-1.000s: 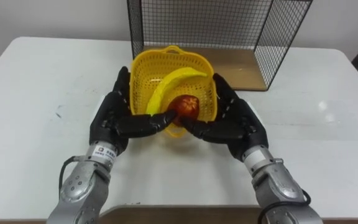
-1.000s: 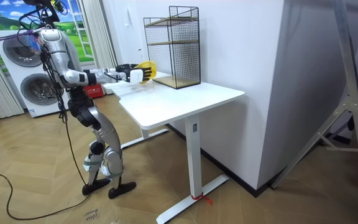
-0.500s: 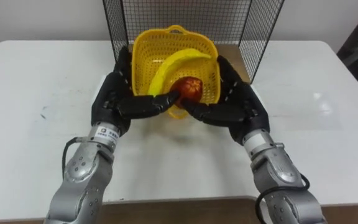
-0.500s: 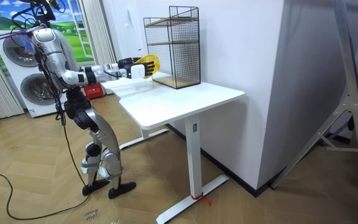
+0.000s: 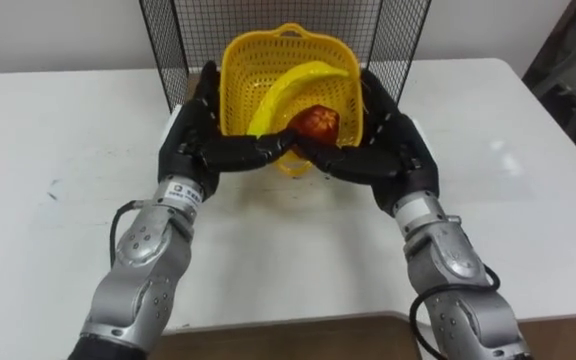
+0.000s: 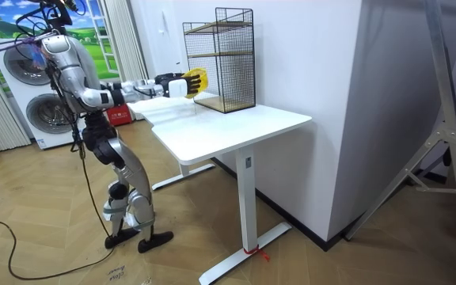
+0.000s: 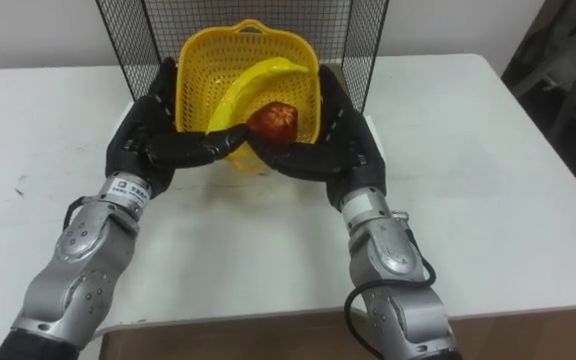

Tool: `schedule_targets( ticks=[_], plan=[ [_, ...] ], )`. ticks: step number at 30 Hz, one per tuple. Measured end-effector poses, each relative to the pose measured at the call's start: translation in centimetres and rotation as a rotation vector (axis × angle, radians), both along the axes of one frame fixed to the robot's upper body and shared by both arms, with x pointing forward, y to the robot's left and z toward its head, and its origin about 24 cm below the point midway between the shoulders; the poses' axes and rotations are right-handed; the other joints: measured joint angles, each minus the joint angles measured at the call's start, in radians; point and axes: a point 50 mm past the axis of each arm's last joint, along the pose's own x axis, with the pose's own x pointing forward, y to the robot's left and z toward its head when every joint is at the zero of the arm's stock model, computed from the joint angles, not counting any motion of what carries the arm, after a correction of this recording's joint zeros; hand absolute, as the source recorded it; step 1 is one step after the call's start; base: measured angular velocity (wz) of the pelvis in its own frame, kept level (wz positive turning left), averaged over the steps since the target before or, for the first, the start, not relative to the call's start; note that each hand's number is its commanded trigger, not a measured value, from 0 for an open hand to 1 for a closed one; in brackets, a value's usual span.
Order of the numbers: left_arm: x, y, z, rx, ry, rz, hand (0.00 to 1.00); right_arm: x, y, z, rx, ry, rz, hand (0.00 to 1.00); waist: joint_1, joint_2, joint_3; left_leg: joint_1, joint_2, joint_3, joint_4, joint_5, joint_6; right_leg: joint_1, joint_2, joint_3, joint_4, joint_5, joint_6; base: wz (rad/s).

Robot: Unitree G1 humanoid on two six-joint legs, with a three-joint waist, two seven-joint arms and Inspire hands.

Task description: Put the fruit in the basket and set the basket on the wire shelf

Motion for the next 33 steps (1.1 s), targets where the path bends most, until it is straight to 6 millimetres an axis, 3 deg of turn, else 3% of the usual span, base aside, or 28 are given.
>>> schedule_targets(
  ticks=[5,10,16,22,33],
  plan=[
    [1.3,0.0,0.0,0.038,0.03,-0.008,0.0,0.9,0.1,0.2,-0.013,0.019,-0.004,0.0,-0.002,0.019,0.0028,0.011,-0.004,-0.002,-0.004,0.003,0.004,0.014,-0.002,0.0,-0.014,0.004,0.003,0.0],
    [2.5,0.3,0.1,0.045,0.077,0.009,0.0,2.2,0.1,0.4,-0.023,0.057,-0.006,0.0,0.0,0.019,0.0027,0.005,-0.006,-0.002,-0.007,0.008,0.004,0.012,-0.003,0.0,-0.022,0.013,0.002,0.0],
    [3.3,0.7,-0.3,0.024,0.148,0.027,0.0,3.5,0.8,1.7,-0.011,0.07,-0.011,0.0,0.004,0.018,0.0015,0.01,-0.006,-0.002,-0.025,0.02,0.001,0.014,-0.002,-0.001,-0.031,0.023,-0.001,0.0],
    [5.2,0.3,-0.1,0.056,0.219,0.024,0.0,6.3,1.0,2.1,0.025,0.147,-0.04,0.0,0.018,0.011,-0.0026,0.008,-0.006,-0.004,-0.024,0.022,0.002,0.016,-0.006,-0.002,-0.033,0.027,-0.001,0.0],
    [5.8,0.0,-1.6,0.047,0.367,0.021,0.0,7.3,1.0,1.2,0.066,0.28,-0.052,0.0,0.024,0.0,-0.0052,0.049,-0.007,-0.025,-0.037,0.03,0.009,0.065,-0.017,-0.025,-0.048,0.026,0.003,0.07]
  ],
)
